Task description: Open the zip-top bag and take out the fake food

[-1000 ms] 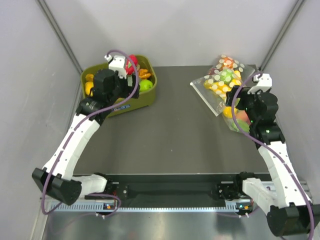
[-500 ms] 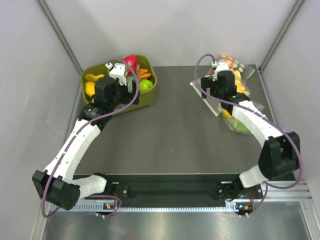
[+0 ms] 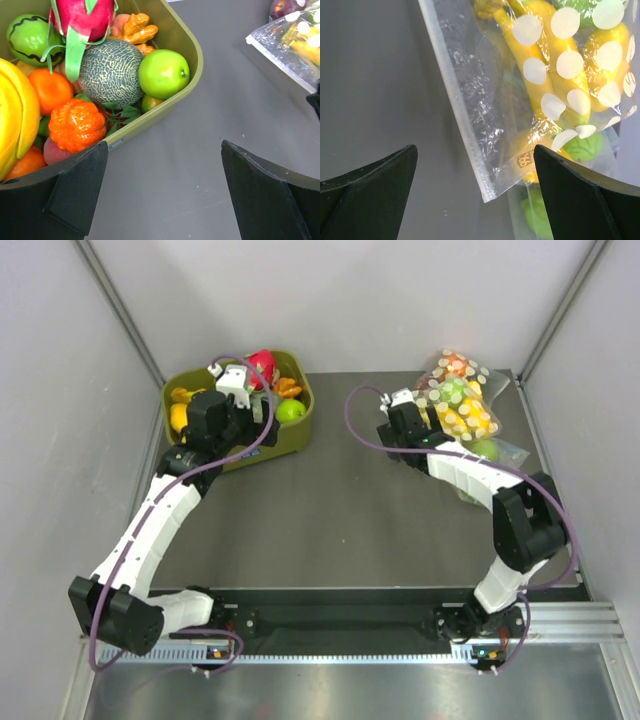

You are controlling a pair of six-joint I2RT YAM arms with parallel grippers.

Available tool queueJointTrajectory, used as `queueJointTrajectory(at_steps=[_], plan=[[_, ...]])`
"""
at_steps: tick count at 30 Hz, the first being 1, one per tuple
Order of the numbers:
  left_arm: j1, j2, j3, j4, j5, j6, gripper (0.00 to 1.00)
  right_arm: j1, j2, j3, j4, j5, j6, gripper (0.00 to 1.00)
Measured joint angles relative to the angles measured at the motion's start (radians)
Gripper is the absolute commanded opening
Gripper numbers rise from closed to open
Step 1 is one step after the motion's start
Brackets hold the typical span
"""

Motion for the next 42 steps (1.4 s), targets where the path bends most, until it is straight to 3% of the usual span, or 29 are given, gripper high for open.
queueJointTrajectory(at_steps=[12,14,17,18,20,22,23,26,27,29,35,42], plan=[[0.01,0.004,0.0,0.001,0.019,-0.004,0.99,0.018,0.175,-0.003,0.039,0.213,-0.085,1.0],[0.01,0.004,0.0,0.001,0.02,-0.003,0.99,0.018,0.195,-0.006,0.075,0.262,-0.105,0.95],[0.01,0.004,-0.001,0.001,0.023,-0.003,0.99,0.017,0.226,-0.012,0.13,0.334,-0.127,0.78],[0.01,0.004,-0.002,0.002,0.023,-0.003,0.99,0.017,0.233,-0.018,0.148,0.351,-0.134,0.65],[0.011,0.004,-0.005,0.002,0.023,-0.003,0.99,0.016,0.243,-0.032,0.177,0.378,-0.147,0.53],[0.011,0.004,-0.007,0.002,0.023,-0.003,0.99,0.015,0.252,-0.034,0.185,0.396,-0.163,0.26],[0.013,0.004,-0.008,0.001,0.023,-0.003,0.99,0.014,0.256,-0.034,0.193,0.406,-0.164,0.19],[0.017,0.004,-0.008,0.002,0.023,-0.003,0.99,0.013,0.259,-0.034,0.207,0.42,-0.174,0.13],[0.019,0.004,-0.009,0.002,0.023,-0.003,0.99,0.013,0.259,-0.034,0.212,0.421,-0.175,0.05],[0.022,0.003,-0.01,0.002,0.023,-0.003,0.99,0.014,0.256,-0.034,0.212,0.417,-0.18,0.0],[0.027,-0.003,-0.013,0.002,0.022,-0.003,0.99,0.023,0.13,-0.04,0.179,0.33,-0.207,0.0],[0.036,-0.028,-0.023,0.014,0.015,-0.003,0.99,0.055,-0.196,-0.029,0.134,0.106,-0.209,0.0]])
